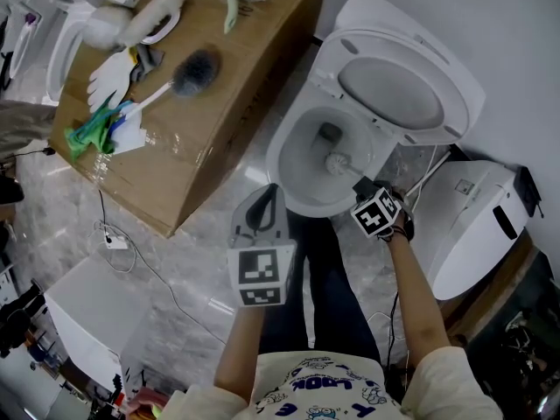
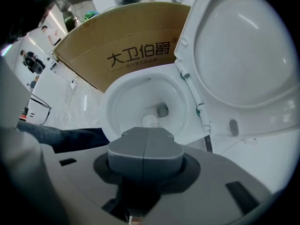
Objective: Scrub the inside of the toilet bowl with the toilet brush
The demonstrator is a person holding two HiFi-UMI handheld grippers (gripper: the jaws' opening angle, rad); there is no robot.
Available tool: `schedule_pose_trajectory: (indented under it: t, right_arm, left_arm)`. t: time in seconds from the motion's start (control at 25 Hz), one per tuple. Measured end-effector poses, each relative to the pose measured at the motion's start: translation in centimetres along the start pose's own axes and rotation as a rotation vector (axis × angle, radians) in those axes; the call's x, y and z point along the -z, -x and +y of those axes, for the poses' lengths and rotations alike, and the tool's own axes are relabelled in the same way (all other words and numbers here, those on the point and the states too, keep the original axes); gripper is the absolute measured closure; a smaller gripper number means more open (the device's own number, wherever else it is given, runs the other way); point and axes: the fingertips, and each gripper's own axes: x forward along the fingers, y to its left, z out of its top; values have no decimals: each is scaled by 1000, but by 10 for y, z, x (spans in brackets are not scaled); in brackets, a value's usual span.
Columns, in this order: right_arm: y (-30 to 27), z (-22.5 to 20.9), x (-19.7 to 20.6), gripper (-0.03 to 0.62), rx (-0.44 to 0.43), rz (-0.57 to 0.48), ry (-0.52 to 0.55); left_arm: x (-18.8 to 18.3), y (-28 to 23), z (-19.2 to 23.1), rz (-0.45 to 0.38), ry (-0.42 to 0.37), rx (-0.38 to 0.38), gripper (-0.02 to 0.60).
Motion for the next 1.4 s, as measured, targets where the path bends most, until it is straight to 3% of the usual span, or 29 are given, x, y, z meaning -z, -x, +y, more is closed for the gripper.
schedule_pose_trajectory:
  t: [0.36,0.6,1.12,1.4]
  right_arm:
    - [8,51,-9,430,-142,-58,-154]
    - [18,61,-5,430,-161,-45,-205]
    - [24,18,19,430,-53,11,-192]
    - [28,-15,16,430,73,5,-143]
  left_arm:
    - [1,2,-5,-2,2,8,580]
    - [-1,4,-7,-10,-2,11,580]
    - [1,10,-10,-14,-1,5,580]
    - [-1,15,-9,-21,0,-2,580]
